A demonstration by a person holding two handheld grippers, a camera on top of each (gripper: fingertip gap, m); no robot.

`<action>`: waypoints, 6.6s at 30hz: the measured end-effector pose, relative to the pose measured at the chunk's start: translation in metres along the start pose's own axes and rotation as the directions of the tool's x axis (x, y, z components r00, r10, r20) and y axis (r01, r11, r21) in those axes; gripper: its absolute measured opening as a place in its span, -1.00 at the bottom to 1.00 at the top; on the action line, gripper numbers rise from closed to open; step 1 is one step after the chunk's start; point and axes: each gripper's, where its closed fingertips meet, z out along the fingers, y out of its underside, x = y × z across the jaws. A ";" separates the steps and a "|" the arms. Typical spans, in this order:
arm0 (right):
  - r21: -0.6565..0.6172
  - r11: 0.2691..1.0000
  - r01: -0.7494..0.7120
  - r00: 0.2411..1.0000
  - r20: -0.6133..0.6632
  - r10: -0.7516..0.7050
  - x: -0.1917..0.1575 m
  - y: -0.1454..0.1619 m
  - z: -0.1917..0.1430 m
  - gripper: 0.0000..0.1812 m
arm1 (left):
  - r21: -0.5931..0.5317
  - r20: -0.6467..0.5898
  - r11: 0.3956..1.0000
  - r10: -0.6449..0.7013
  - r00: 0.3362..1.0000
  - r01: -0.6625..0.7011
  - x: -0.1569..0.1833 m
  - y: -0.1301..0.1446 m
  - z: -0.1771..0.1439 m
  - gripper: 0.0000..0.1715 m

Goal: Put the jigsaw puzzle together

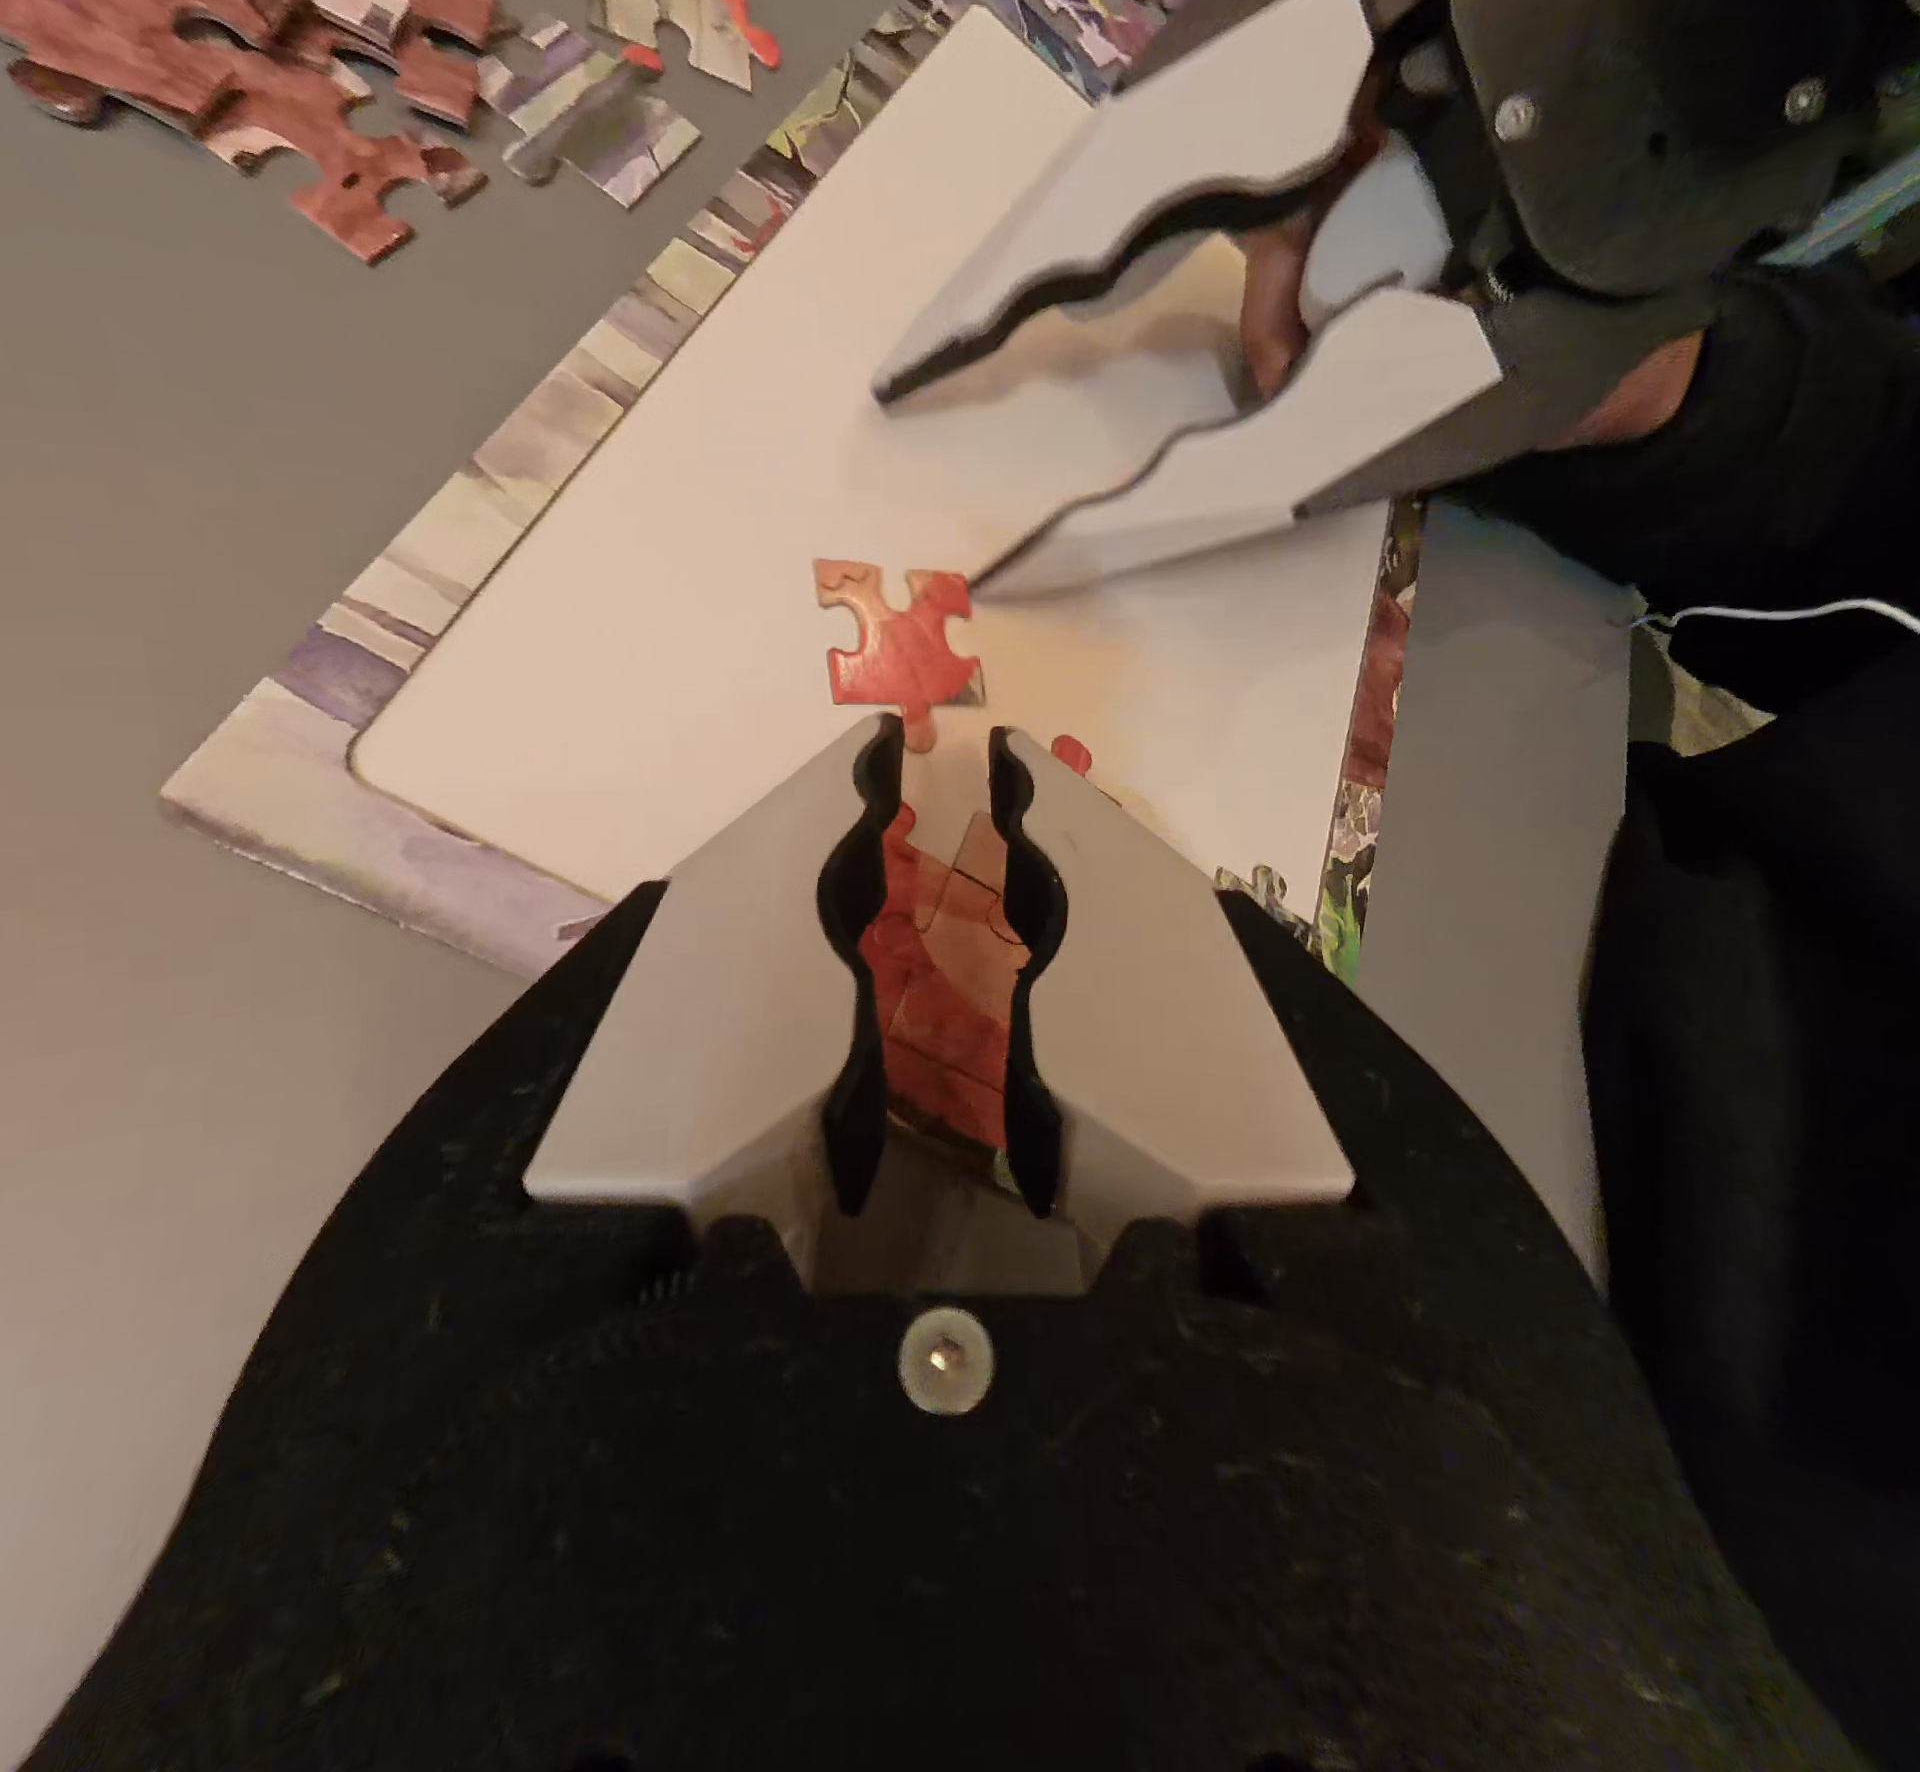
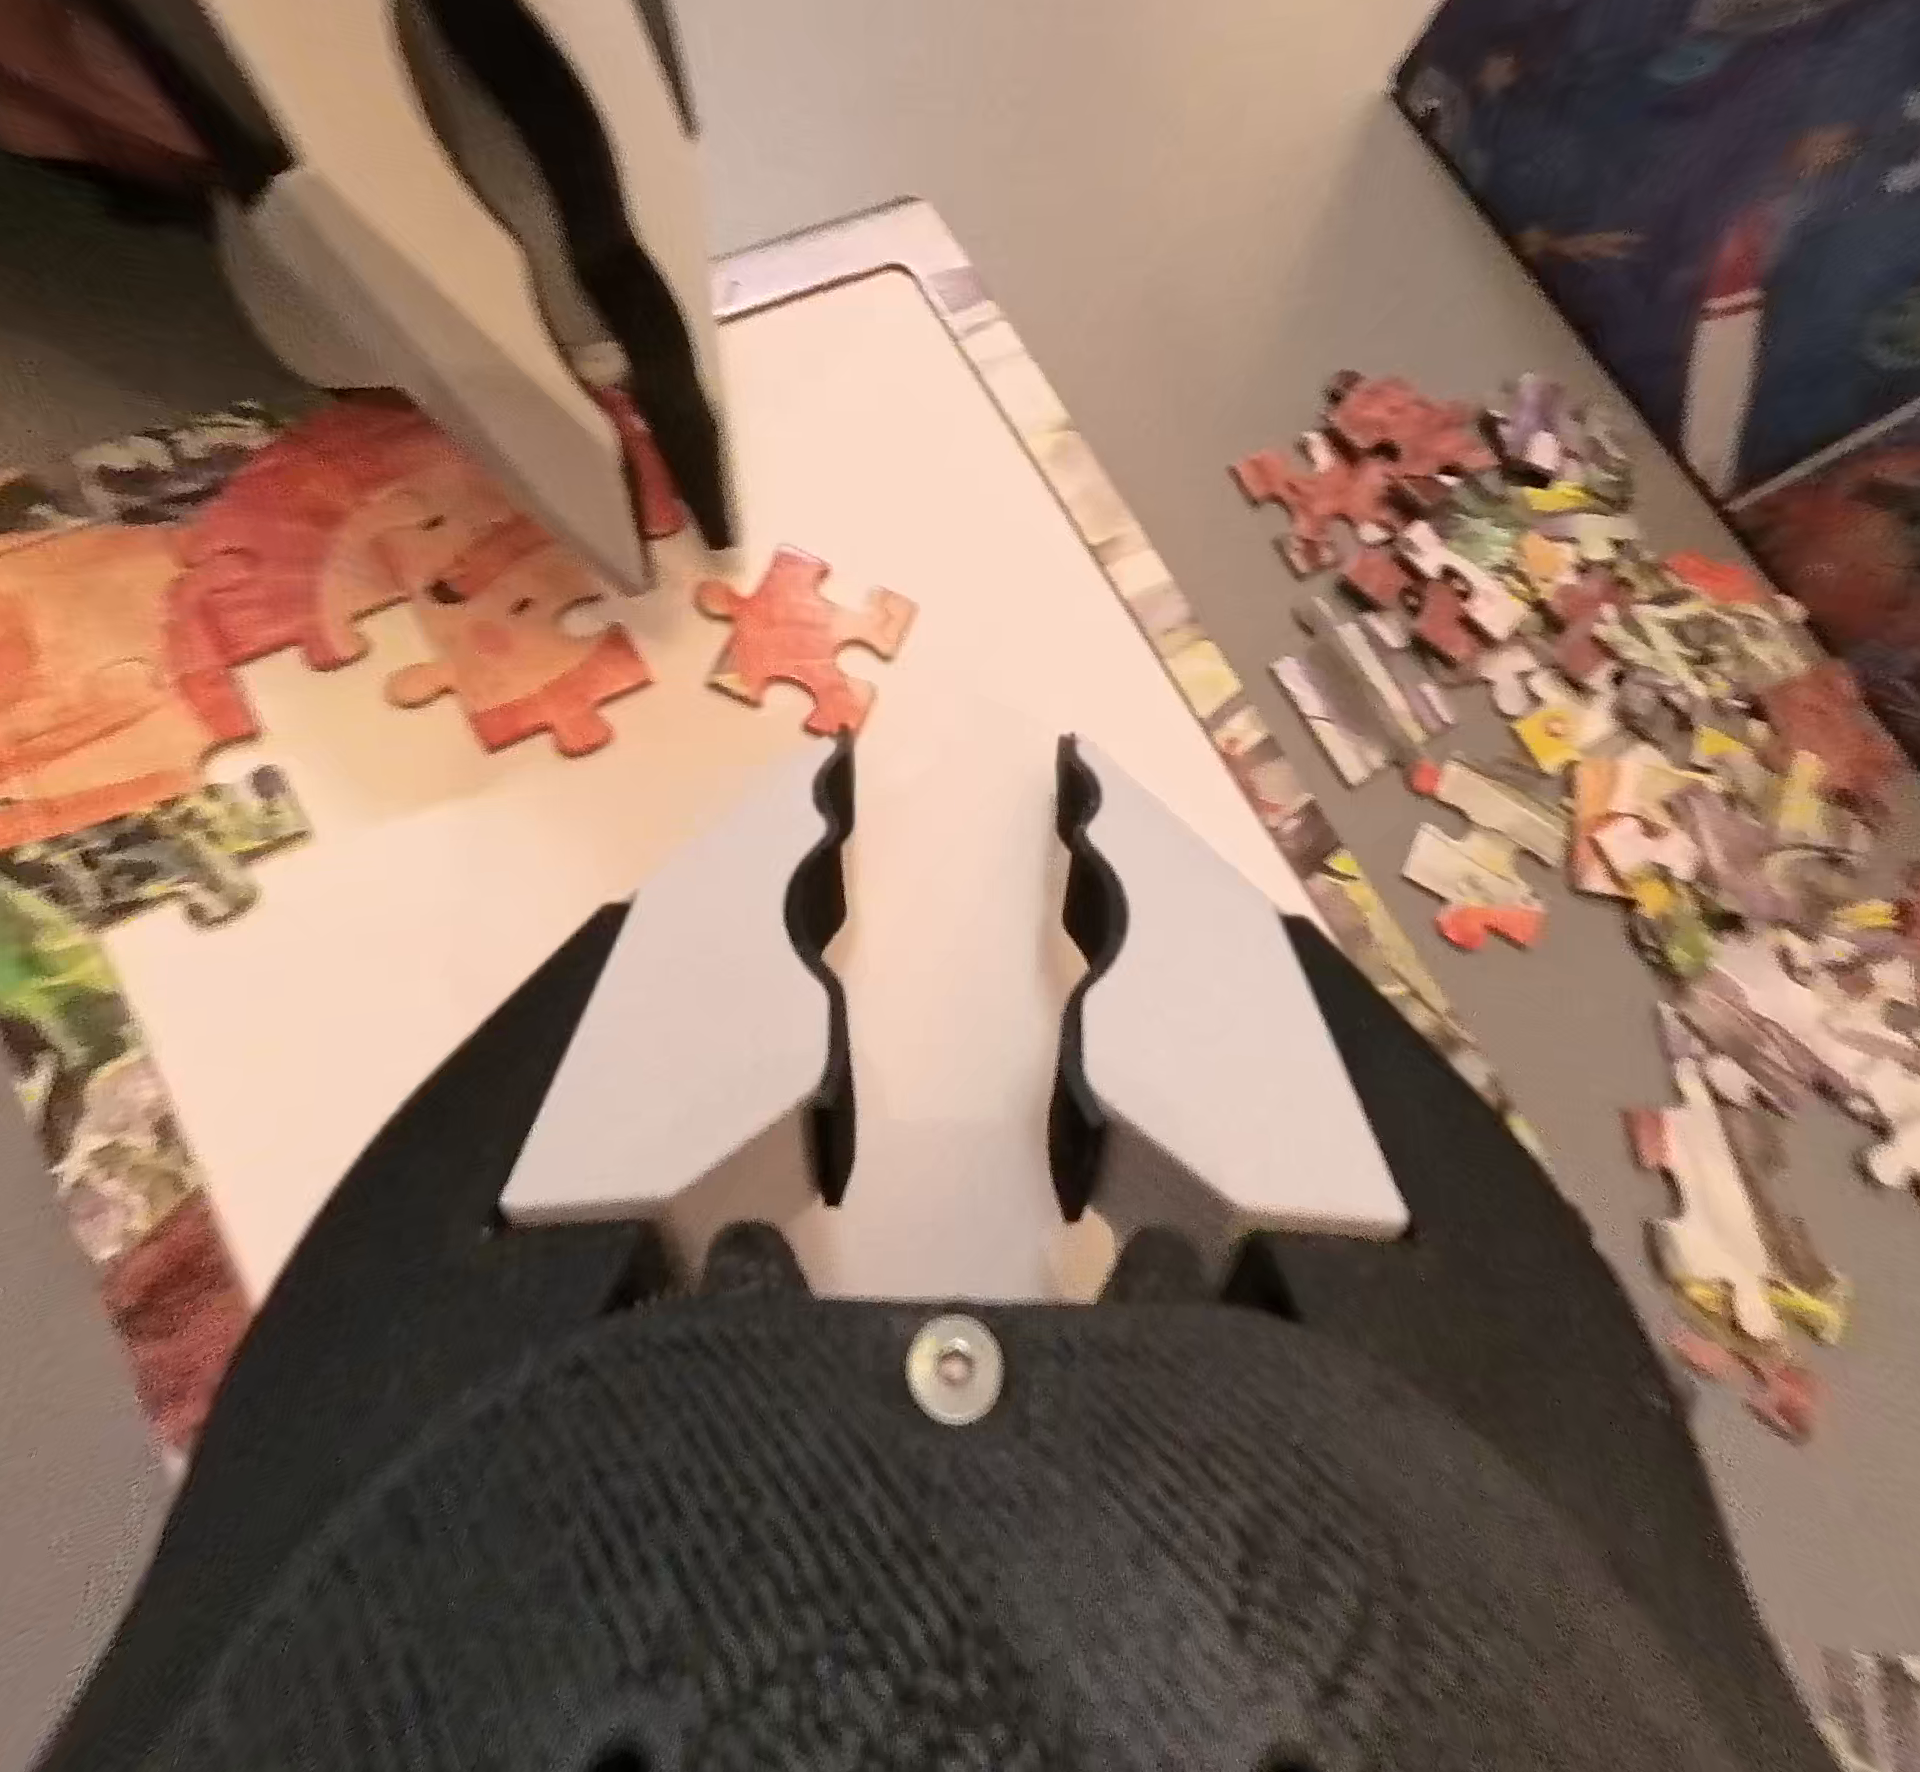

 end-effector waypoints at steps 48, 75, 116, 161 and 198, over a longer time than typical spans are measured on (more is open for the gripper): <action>0.101 0.995 -0.007 0.938 0.345 -0.028 -0.021 -0.019 0.001 -0.65 | 0.128 0.024 0.991 -0.042 0.999 0.039 -0.009 -0.018 -0.016 -0.87; 0.024 0.999 -0.025 0.979 0.203 0.020 -0.010 -0.015 0.019 -0.71 | 0.105 0.076 0.994 -0.015 0.997 0.007 -0.016 -0.015 -0.014 -0.89; 0.112 0.903 0.415 0.701 0.593 -0.395 -0.038 -0.025 0.025 -0.55 | 0.123 0.161 0.992 -0.027 0.987 0.007 -0.036 -0.015 -0.026 -0.92; 0.126 0.910 0.395 0.713 0.583 -0.390 -0.020 -0.035 0.040 -0.44 | 0.112 0.195 0.994 -0.011 0.981 -0.011 -0.039 -0.014 -0.026 -0.93; 0.093 0.972 0.215 0.848 0.477 -0.233 -0.053 -0.025 0.010 -0.70 | 0.159 0.270 0.985 0.027 0.963 -0.072 -0.042 -0.024 -0.044 -0.96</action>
